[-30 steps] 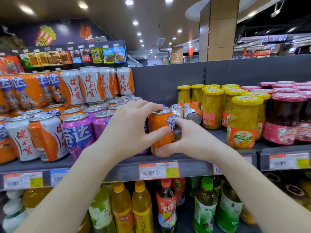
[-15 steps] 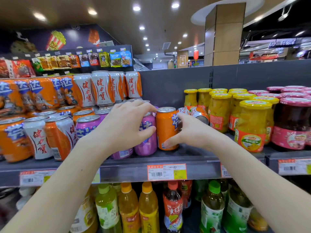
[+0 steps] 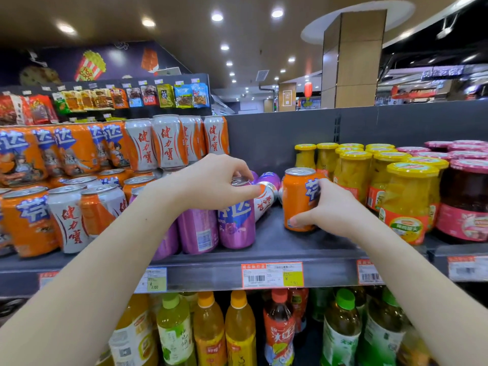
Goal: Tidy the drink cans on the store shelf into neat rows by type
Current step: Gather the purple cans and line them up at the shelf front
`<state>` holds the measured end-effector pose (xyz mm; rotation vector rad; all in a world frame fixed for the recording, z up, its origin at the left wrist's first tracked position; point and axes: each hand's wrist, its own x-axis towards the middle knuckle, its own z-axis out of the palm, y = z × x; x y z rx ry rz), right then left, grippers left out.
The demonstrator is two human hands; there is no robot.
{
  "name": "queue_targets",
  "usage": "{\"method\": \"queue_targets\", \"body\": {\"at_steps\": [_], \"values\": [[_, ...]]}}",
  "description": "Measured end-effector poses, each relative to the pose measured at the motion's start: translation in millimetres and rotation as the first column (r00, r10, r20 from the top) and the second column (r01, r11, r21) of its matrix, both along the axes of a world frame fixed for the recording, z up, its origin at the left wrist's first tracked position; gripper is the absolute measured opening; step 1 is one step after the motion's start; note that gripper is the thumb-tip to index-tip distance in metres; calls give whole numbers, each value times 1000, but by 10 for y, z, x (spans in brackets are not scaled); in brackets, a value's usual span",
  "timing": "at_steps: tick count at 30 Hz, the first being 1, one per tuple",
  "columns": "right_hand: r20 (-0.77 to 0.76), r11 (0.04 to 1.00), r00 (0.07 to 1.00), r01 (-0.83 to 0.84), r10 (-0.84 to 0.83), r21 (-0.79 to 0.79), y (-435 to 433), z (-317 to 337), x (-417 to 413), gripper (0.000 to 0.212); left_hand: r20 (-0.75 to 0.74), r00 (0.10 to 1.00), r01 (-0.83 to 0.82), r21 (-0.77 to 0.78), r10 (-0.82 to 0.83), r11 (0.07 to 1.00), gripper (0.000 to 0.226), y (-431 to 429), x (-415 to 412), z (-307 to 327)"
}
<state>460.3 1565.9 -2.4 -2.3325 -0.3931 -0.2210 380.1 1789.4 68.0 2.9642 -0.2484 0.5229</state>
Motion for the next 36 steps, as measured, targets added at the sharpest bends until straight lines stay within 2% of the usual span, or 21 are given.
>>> {"method": "queue_targets", "body": {"at_steps": [6,12,15,17,19,20,23,25,27,30,32,36], "values": [[56,980,979,195,-196,30,-77,-97,22,86,24,998,62,-21,-62,998,37,2,56,-30],[98,946,942,323,-321,-10,-18,-138,-53,81,6,998,58,22,-58,998,42,37,47,-27],[195,905,894,422,-404,-59,25,-136,-176,84,21,997,77,7,-78,997,44,73,10,-9],[347,903,846,430,-405,4,72,-117,-269,70,40,994,103,-7,-102,995,47,105,-4,-13],[446,954,846,291,-292,72,158,-74,-343,42,69,990,124,-29,-122,992,49,123,-10,-21],[435,978,876,188,-207,88,214,-48,-349,29,90,987,134,-43,-129,990,49,128,-11,-25],[207,992,978,-45,19,119,399,48,-260,18,176,975,146,-61,-133,987,49,137,-19,-31],[40,980,998,-59,52,189,520,102,-123,24,211,969,145,-70,-127,987,54,149,-25,-29],[-91,980,996,7,11,201,628,150,8,42,226,967,138,-82,-117,987,57,166,-20,-31],[-327,981,945,38,26,188,775,208,90,69,243,964,137,-99,-110,986,53,198,-4,-41],[-458,981,887,39,54,191,872,216,126,75,250,962,137,-109,-106,985,49,220,10,-49],[-594,983,804,88,25,161,1052,160,257,52,263,959,141,-133,-102,981,45,250,20,-60]]}}
